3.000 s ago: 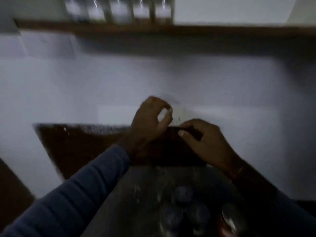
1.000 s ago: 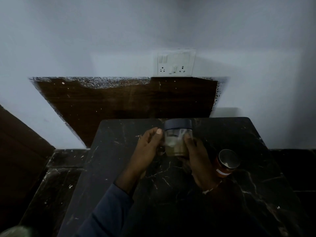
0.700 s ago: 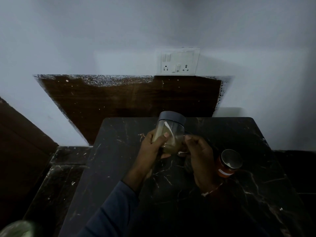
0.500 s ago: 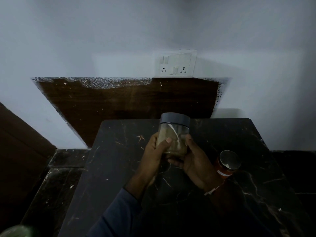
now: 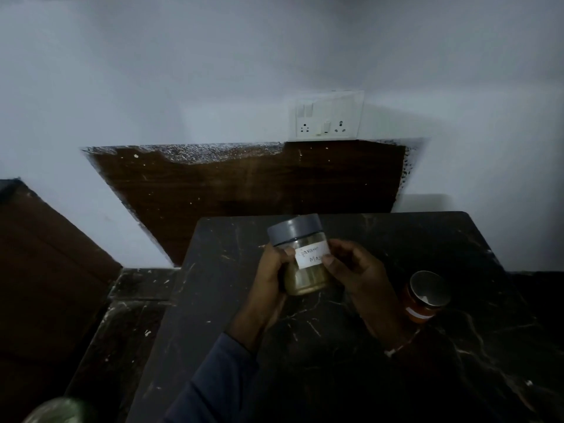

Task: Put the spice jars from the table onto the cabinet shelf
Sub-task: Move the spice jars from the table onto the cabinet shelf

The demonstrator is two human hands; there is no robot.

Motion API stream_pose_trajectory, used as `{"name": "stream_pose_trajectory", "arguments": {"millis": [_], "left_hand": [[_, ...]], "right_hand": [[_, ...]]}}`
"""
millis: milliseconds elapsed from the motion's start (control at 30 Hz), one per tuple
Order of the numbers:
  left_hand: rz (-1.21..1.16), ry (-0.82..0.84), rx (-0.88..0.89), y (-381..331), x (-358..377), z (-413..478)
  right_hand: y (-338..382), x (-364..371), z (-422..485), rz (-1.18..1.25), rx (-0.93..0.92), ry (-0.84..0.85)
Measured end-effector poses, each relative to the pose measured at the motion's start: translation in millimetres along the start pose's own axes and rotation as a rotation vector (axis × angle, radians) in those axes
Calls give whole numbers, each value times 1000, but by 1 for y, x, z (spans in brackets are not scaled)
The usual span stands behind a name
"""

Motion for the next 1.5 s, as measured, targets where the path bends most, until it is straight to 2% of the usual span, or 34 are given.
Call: {"name": "stream_pose_trajectory", "arguments": {"millis": [67,167,433,533,600,833,967,1067,1133,1200,1267,1300,1367,1433,1500], "left_hand": [[-27,5,1,2,1,1],[12,21,3,7,-3,3],[536,-66,-114,40,-35,17],[696,-141,-86,73,-43,21],[789,-177,-69,96,-49,21],[929,-174,-8,144,-54,13],[893,-148,24,154,-47,16],[974,-132,40,156,-44,17],[1029,-138,69,154,-41,16],[1162,-144,159,145,-31,18],[1294,-117,274,132,-13,22],[1315,-95,322,127,-3,25],[1323,-35,354,120,18,32],[1295,65,305,120,36,40],[1257,177,193,124,49,44]], "right_hand": [[0,2,3,114,47,85],[-7,1,4,154,48,79],[-49,-11,2,-41,128,44],[-77,-24,-4,-132,223,37],[-92,-35,-13,-204,328,-41],[-111,-72,-40,-228,428,-146],[-118,-93,-42,-240,399,-244],[-121,-106,-39,-267,364,-267],[-118,-116,-37,-335,306,-365],[-111,-129,-34,-508,192,-552],[-106,-144,-27,-842,90,-639],[-107,-152,-20,-951,114,-606],[-111,-169,-5,-947,274,-449],[-117,-180,6,-841,361,-276],[-120,-188,12,-810,347,-174]]}}
Point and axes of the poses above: each hand's wrist, its own z-axis towards the middle knuckle, its own x-axis out of the palm, y = z × x, the point moved 2 cm from there along z, towards the middle knuckle, and after that the axes turned 6 degrees about y, right-handed, at the moved point
